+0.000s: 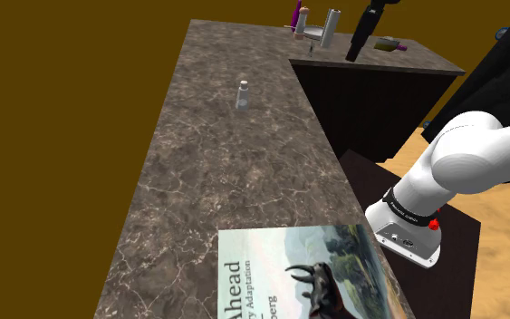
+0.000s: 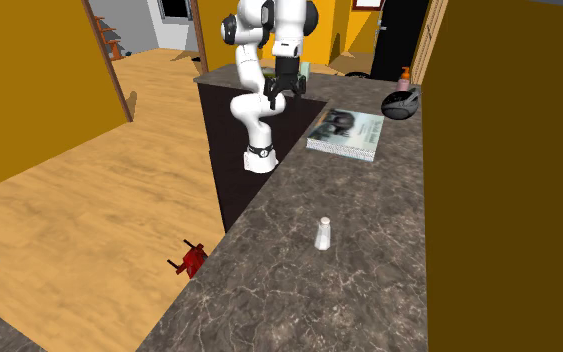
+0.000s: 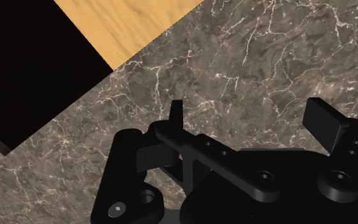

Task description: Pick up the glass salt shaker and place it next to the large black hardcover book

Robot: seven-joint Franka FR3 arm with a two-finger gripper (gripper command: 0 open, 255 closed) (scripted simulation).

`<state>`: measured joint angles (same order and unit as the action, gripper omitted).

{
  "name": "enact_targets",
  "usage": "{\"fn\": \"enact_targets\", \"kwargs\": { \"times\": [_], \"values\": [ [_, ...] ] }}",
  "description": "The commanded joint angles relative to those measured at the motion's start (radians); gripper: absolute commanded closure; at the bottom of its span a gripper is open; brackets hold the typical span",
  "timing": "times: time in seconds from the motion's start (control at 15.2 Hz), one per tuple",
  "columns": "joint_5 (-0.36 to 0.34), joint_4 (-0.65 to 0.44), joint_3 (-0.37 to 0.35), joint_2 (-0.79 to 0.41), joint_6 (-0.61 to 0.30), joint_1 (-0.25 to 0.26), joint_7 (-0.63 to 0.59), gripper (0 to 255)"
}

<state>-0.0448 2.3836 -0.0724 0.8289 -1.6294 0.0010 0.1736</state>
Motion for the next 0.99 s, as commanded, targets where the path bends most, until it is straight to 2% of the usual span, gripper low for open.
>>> {"fn": "enact_targets", "kwargs": {
  "times": [0.0, 0.46, 0.92],
  "values": [
    [0.000, 0.000, 0.000, 0.000, 0.000, 0.000, 0.000, 0],
    [0.009, -0.060, 0.036, -0.259, -0.181, -0.004, 0.043, 0],
    [0.034, -0.187, 0.063, -0.535, -0.310, -0.002, 0.093, 0]
  ]
}}
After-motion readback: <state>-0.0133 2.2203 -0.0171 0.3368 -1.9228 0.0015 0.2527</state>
